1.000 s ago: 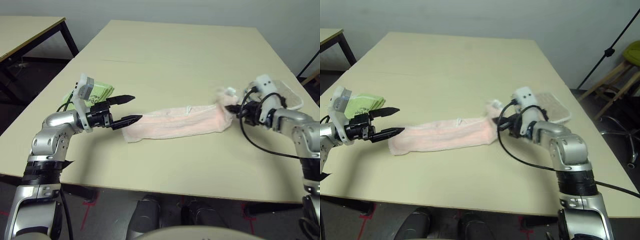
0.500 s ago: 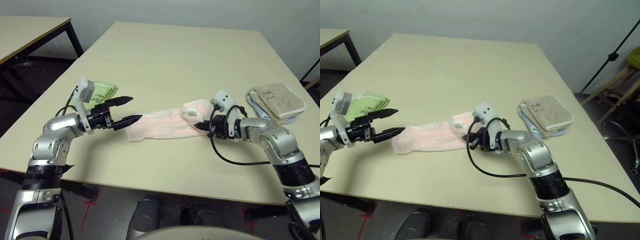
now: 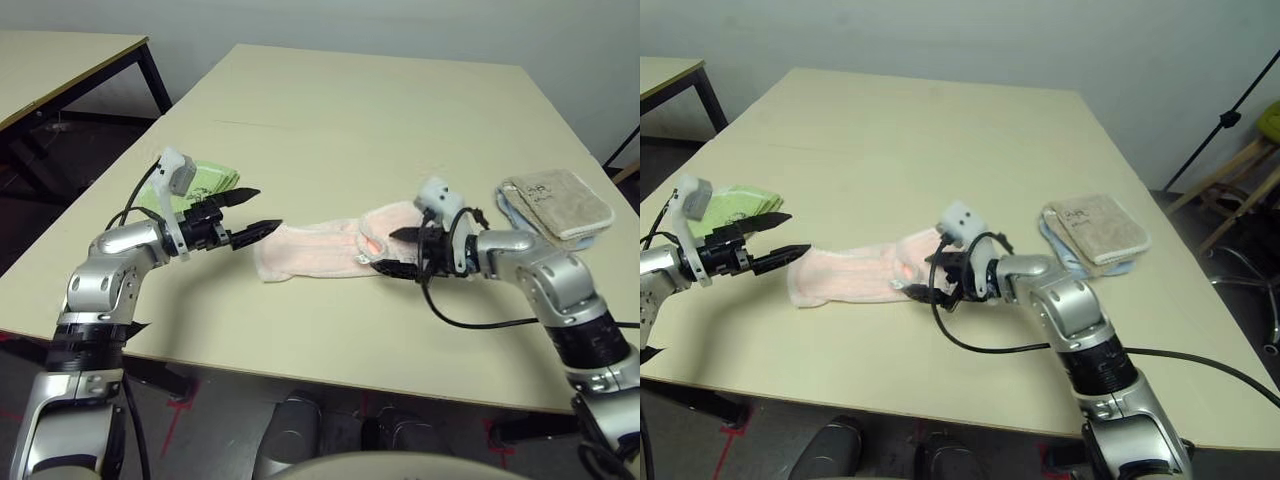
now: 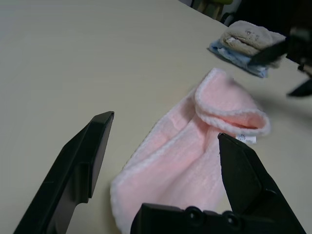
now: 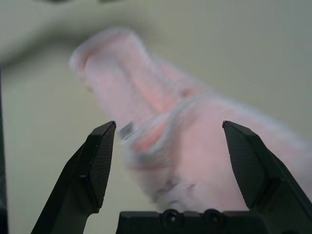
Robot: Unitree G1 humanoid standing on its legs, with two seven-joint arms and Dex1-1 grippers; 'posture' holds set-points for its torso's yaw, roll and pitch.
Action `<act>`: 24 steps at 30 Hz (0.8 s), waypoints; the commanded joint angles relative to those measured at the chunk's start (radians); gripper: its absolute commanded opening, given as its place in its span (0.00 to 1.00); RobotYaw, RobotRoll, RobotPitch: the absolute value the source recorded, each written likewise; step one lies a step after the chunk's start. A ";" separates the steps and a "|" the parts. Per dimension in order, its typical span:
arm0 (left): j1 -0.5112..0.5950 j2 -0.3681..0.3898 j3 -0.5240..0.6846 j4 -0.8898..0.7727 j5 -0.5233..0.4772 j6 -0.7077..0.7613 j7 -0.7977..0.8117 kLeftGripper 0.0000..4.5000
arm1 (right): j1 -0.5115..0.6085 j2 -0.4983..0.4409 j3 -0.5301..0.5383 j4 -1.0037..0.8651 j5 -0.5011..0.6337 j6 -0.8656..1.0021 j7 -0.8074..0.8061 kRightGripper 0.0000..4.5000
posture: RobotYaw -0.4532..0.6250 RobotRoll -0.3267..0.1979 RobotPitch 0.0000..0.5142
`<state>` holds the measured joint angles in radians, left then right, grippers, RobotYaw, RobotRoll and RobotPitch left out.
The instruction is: Fold the towel and set it aside.
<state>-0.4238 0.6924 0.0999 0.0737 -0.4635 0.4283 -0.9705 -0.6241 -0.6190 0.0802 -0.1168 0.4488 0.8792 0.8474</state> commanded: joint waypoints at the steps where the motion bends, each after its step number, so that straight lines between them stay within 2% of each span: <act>1: -0.045 -0.031 -0.034 -0.050 0.001 0.058 0.035 1.00 | -0.042 -0.045 -0.060 0.156 -0.052 -0.091 -0.013 0.99 | 0.62 0.62 0.10; 6: -0.108 -0.121 -0.103 -0.092 0.008 0.124 0.085 1.00 | -0.085 -0.046 -0.049 0.354 -0.173 -0.260 -0.071 0.99 | 0.62 0.62 0.10; 11: -0.167 -0.243 -0.207 -0.063 0.044 0.101 0.094 1.00 | -0.062 0.005 -0.023 0.425 -0.234 -0.345 -0.087 0.99 | 0.62 0.62 0.09; 17: -0.248 -0.336 -0.337 0.054 0.126 0.051 0.042 1.00 | -0.045 0.066 -0.039 0.430 -0.223 -0.348 -0.079 0.99 | 0.61 0.62 0.09; 21: -0.280 -0.359 -0.400 0.135 0.196 -0.003 0.011 1.00 | -0.030 0.079 -0.033 0.424 -0.230 -0.348 -0.079 0.99 | 0.61 0.62 0.09; 24: -0.295 -0.381 -0.413 0.171 0.211 -0.010 -0.003 1.00 | -0.019 0.086 -0.032 0.412 -0.228 -0.342 -0.078 0.99 | 0.60 0.62 0.09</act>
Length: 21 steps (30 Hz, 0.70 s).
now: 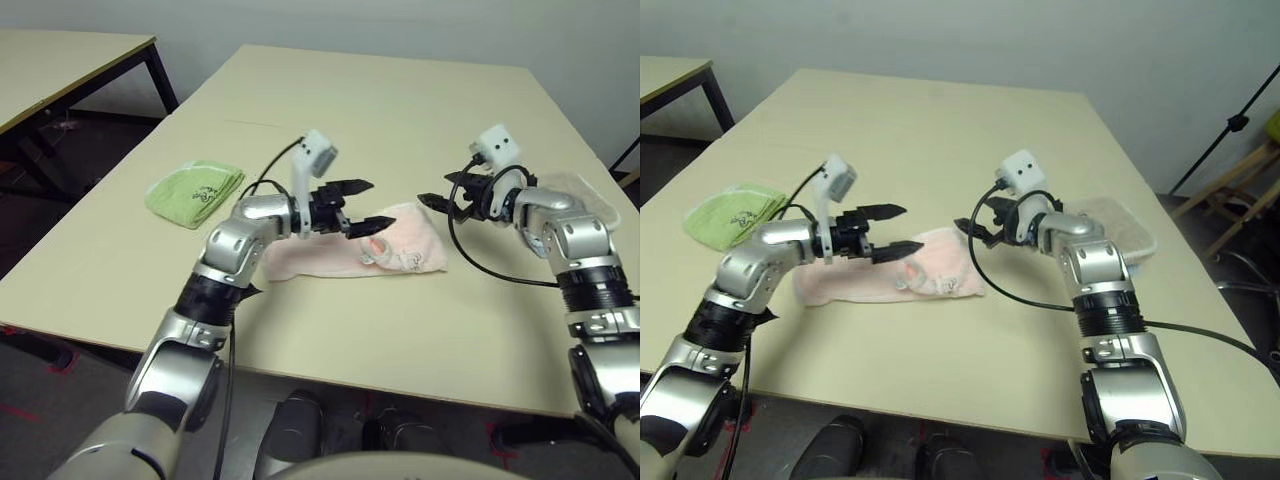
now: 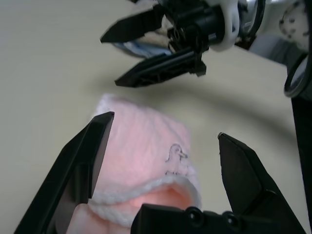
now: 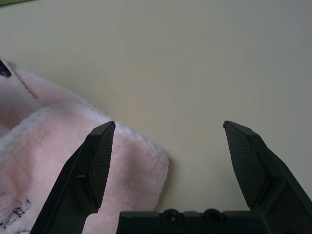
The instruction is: Fold the towel and set it aside.
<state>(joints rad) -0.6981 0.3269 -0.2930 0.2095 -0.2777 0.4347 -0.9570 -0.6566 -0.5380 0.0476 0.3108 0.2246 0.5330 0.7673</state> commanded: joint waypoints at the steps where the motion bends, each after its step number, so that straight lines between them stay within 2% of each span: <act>1: -0.025 -0.021 -0.026 0.047 0.033 -0.022 -0.024 1.00 | 0.016 0.005 -0.001 -0.019 -0.003 0.006 0.003 0.99 | 0.60 0.62 0.09; 9: -0.036 -0.053 0.013 0.071 0.030 -0.030 -0.031 1.00 | 0.012 -0.011 -0.026 -0.003 0.001 -0.012 0.012 0.99 | 0.60 0.62 0.07; 11: -0.034 -0.057 0.029 0.061 0.023 -0.028 -0.028 0.91 | 0.008 -0.016 -0.030 0.002 -0.004 -0.021 0.010 0.95 | 0.60 0.62 0.07; 12: -0.034 -0.062 0.041 0.055 0.016 -0.022 -0.018 0.93 | 0.003 -0.015 -0.035 0.010 -0.004 -0.025 0.006 1.00 | 0.60 0.62 0.07; 15: -0.036 -0.076 0.063 0.052 0.006 -0.008 -0.002 1.00 | -0.006 -0.012 -0.042 0.024 -0.003 -0.031 0.007 1.00 | 0.61 0.62 0.07; 20: -0.030 -0.077 0.059 0.048 -0.003 0.010 -0.023 1.00 | -0.010 -0.004 -0.034 0.029 -0.007 -0.045 0.012 1.00 | 0.61 0.62 0.07; 21: -0.028 -0.075 0.057 0.047 -0.002 0.009 -0.026 0.96 | -0.010 -0.002 -0.036 0.029 -0.005 -0.043 0.012 0.96 | 0.61 0.62 0.08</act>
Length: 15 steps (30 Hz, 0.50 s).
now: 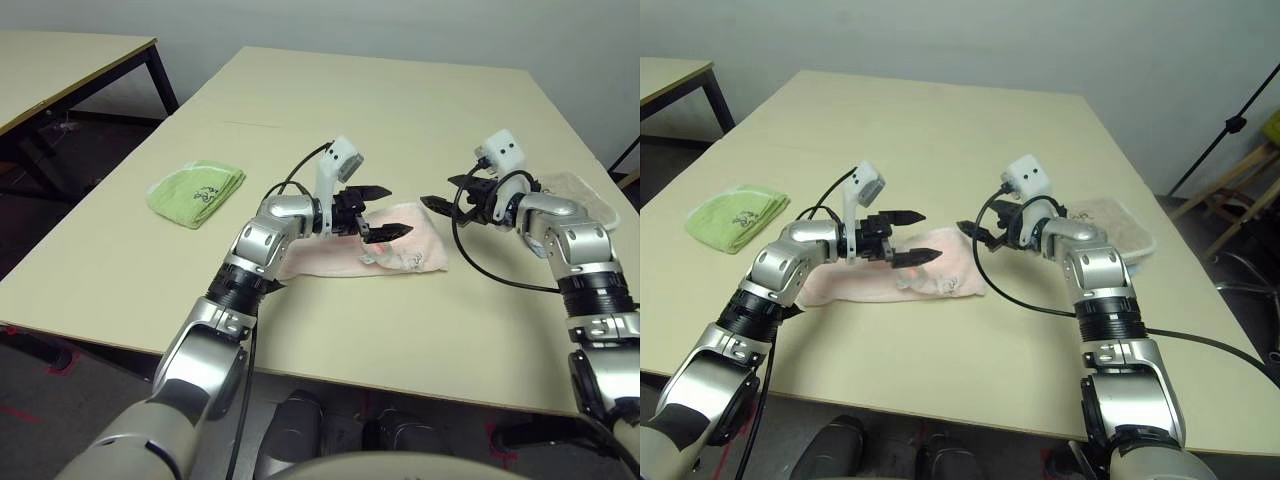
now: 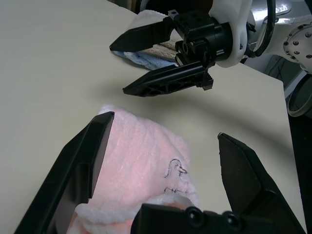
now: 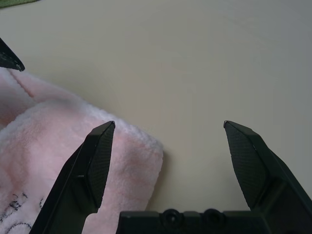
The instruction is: Fold the towel and set it aside.
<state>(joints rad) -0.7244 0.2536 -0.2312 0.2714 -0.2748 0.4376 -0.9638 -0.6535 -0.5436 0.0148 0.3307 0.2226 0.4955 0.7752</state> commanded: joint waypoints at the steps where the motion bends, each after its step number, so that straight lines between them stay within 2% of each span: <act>1: -0.001 -0.002 -0.005 -0.015 -0.003 0.005 -0.019 0.91 | -0.012 0.006 -0.004 0.008 0.000 -0.003 0.004 0.91 | 0.61 0.62 0.08; 2: -0.001 -0.001 -0.006 -0.014 -0.001 0.007 -0.020 0.86 | -0.010 0.008 -0.005 0.006 0.001 -0.001 0.004 0.86 | 0.61 0.62 0.07; 4: -0.003 0.001 -0.007 -0.012 0.003 0.011 -0.022 0.72 | -0.007 0.010 -0.005 0.000 0.004 0.004 0.006 0.71 | 0.61 0.62 0.08; 12: -0.017 0.014 -0.048 0.025 0.044 -0.010 -0.054 0.10 | 0.003 0.029 0.000 -0.010 0.015 0.018 0.012 0.03 | 0.61 0.62 0.08; 13: -0.017 0.012 -0.059 0.044 0.056 -0.021 -0.058 0.02 | 0.008 0.041 0.005 -0.012 0.018 0.023 0.012 0.00 | 0.61 0.62 0.08; 15: -0.018 0.007 -0.085 0.091 0.086 -0.055 -0.070 0.01 | 0.016 0.069 0.018 -0.012 0.015 0.027 0.004 0.00 | 0.61 0.62 0.08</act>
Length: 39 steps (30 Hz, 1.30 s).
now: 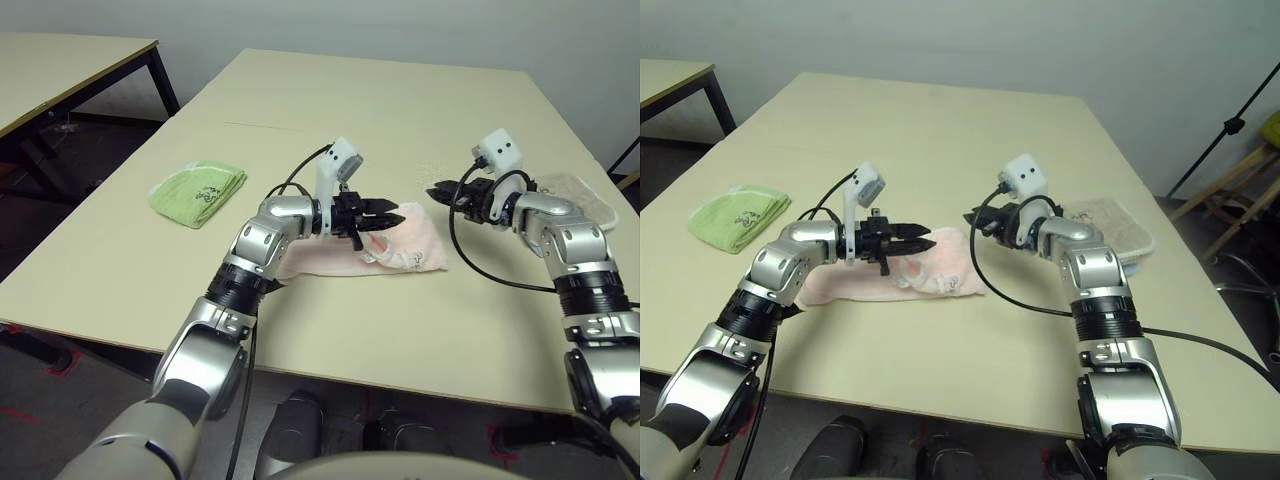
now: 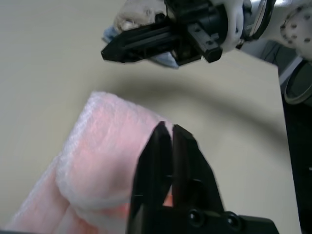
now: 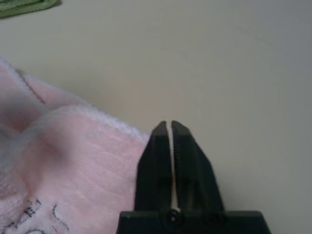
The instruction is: Fold the towel and set it aside.
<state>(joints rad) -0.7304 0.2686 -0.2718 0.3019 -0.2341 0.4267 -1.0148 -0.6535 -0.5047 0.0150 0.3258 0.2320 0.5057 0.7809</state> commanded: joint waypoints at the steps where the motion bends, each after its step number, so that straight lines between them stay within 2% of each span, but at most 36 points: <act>1: -0.012 -0.013 -0.059 0.085 0.062 -0.064 -0.025 0.01 | 0.023 0.044 0.031 -0.008 -0.001 0.014 -0.002 0.00 | 0.61 0.62 0.08; 7: -0.002 -0.044 -0.086 0.143 0.092 -0.085 -0.046 0.01 | 0.043 0.104 0.052 -0.024 -0.002 0.041 -0.009 0.00 | 0.61 0.62 0.09; 14: 0.051 0.007 -0.103 0.154 0.139 -0.112 -0.066 0.01 | 0.100 0.126 0.101 0.016 -0.052 0.027 -0.036 0.00 | 0.61 0.62 0.08; 19: 0.092 0.044 -0.104 0.150 0.161 -0.129 -0.068 0.01 | 0.081 0.145 0.100 0.128 -0.087 -0.035 -0.065 0.00 | 0.62 0.62 0.08; 23: 0.103 0.045 -0.094 0.170 0.177 -0.148 -0.053 0.01 | 0.060 0.149 0.104 0.213 -0.115 -0.094 -0.072 0.00 | 0.63 0.62 0.08; 28: 0.127 0.035 -0.028 0.143 0.132 -0.116 -0.013 0.01 | 0.051 0.152 0.110 0.252 -0.131 -0.127 -0.063 0.00 | 0.63 0.62 0.08; 32: 0.180 0.040 0.068 0.011 0.062 -0.012 0.053 0.01 | 0.060 0.146 0.111 0.213 -0.136 -0.143 -0.052 0.00 | 0.63 0.62 0.09; 35: 0.231 0.032 0.190 -0.170 -0.048 0.160 0.146 0.14 | 0.062 0.133 0.095 0.150 -0.123 -0.194 -0.033 0.00 | 0.62 0.62 0.10; 36: 0.243 0.030 0.215 -0.211 -0.074 0.202 0.169 0.22 | 0.063 0.129 0.093 0.138 -0.124 -0.202 -0.033 0.00 | 0.62 0.62 0.10; 39: 0.301 0.033 0.379 -0.412 -0.198 0.429 0.300 0.44 | 0.051 0.102 0.072 0.087 -0.094 -0.251 0.021 0.13 | 0.63 0.62 0.11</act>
<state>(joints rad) -0.4527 0.2973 0.0380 -0.0305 -0.3755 0.7422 -0.7794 -0.6006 -0.3797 0.1058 0.4434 0.1219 0.2849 0.7722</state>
